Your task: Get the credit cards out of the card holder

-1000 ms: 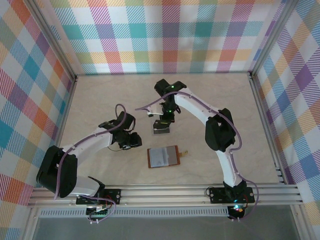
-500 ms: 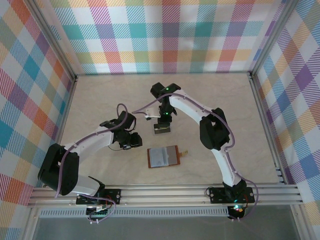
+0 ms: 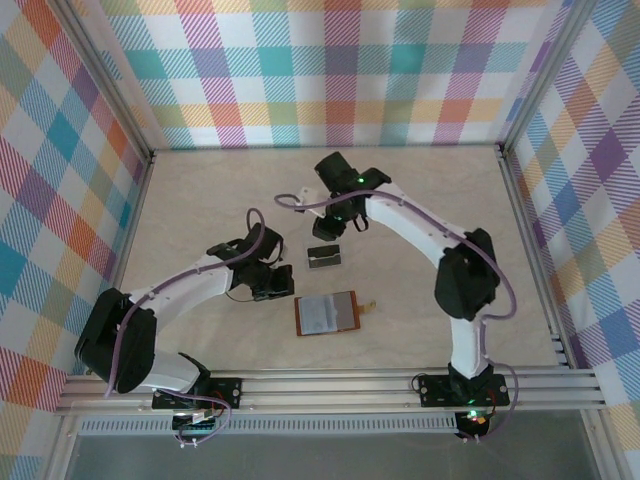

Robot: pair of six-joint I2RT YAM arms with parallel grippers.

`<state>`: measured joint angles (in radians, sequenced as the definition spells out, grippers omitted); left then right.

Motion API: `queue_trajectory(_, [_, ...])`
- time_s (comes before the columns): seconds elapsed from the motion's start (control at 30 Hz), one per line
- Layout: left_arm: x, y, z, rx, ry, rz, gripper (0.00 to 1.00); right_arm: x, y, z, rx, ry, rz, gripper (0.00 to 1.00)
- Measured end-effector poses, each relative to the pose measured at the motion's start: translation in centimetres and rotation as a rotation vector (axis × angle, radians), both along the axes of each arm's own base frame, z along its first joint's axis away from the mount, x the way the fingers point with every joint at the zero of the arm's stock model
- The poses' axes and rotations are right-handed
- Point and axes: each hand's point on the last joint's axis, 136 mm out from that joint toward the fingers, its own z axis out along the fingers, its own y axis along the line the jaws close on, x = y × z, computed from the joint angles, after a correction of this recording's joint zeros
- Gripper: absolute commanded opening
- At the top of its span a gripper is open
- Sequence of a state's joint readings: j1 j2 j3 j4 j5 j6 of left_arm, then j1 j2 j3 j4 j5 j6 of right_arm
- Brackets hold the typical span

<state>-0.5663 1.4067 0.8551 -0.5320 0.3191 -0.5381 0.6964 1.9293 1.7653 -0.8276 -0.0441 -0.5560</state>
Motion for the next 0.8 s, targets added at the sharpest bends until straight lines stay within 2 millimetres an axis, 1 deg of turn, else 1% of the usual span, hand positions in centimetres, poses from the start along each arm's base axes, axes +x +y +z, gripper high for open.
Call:
queue_trajectory(0.1, [0.1, -0.6, -0.2, -0.023, 0.014, 0.002, 0.0, -1.2, -1.3, 0.8, 0.086, 0.047, -0.189, 0.42])
queue_trajectory(0.17, [-0.1, -0.9, -0.6, -0.039, 0.023, -0.002, 0.0, -1.9, -2.0, 0.7, 0.142, 0.117, -0.332, 0.33])
queue_trajectory(0.23, [-0.6, -1.0, -1.1, -0.045, 0.042, -0.004, 0.0, -2.7, -2.1, 0.3, 0.196, 0.205, -0.434, 0.29])
queue_trajectory(0.3, [-1.2, -0.9, -1.8, -0.044, 0.069, -0.001, 0.0, -3.8, -1.9, -0.7, 0.248, 0.314, -0.512, 0.3])
queue_trajectory(0.47, [-2.9, -0.7, -3.4, -0.028, 0.122, -0.004, 0.0, -7.8, -1.2, -4.7, 0.32, 0.624, -0.65, 0.3])
queue_trajectory(0.57, [-3.1, -0.7, -3.9, -0.023, 0.136, -0.001, 0.0, -9.9, -1.0, -6.5, 0.326, 0.761, -0.704, 0.29])
queue_trajectory(0.63, [-3.2, -0.8, -4.3, -0.024, 0.149, -0.003, 0.0, -10.8, -1.0, -7.3, 0.321, 0.814, -0.736, 0.29])
queue_trajectory(0.8, [-3.5, -1.2, -5.5, -0.021, 0.179, -0.015, 0.0, -12.1, -0.9, -8.6, 0.319, 0.884, -0.796, 0.29])
